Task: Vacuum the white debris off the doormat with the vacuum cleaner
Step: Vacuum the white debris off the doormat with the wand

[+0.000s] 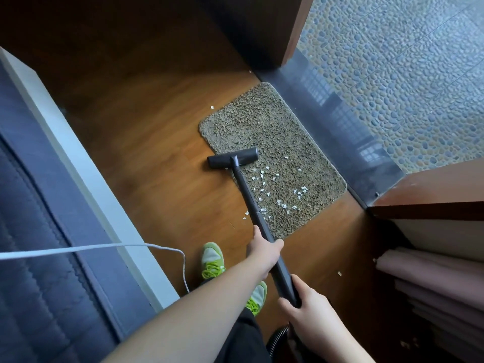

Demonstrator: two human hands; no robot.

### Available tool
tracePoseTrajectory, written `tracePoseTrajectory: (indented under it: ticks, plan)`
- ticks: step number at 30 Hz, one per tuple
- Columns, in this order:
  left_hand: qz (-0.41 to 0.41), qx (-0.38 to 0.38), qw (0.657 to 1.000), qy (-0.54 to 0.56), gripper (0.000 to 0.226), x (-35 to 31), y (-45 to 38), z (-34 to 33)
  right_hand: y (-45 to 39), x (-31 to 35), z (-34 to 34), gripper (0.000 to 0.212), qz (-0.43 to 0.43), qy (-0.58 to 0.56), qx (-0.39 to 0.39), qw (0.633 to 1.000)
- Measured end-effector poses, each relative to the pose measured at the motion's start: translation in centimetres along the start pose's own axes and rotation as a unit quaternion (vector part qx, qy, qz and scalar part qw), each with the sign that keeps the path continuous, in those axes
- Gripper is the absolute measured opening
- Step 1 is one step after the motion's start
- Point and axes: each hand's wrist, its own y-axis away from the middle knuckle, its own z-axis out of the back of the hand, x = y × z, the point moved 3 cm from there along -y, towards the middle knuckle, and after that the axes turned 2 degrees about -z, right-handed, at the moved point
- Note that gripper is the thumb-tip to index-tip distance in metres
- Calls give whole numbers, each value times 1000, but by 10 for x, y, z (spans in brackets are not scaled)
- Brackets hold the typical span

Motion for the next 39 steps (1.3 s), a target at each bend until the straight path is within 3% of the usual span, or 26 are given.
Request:
tracePoseTrajectory:
  ticks: [14,28,39]
  plan:
    - [-1,19,1000,-14,82,-29,-1,32,1,47,15,33,-31,10,-19,999]
    - [-30,5,999,-10,84,-65,-21,58,-26,81,22,13,-28,-36,-1,999]
    - [-10,-2,1000,-11,83,-45,-7,43,-20,52,12,20,-20,-15,5,1000]
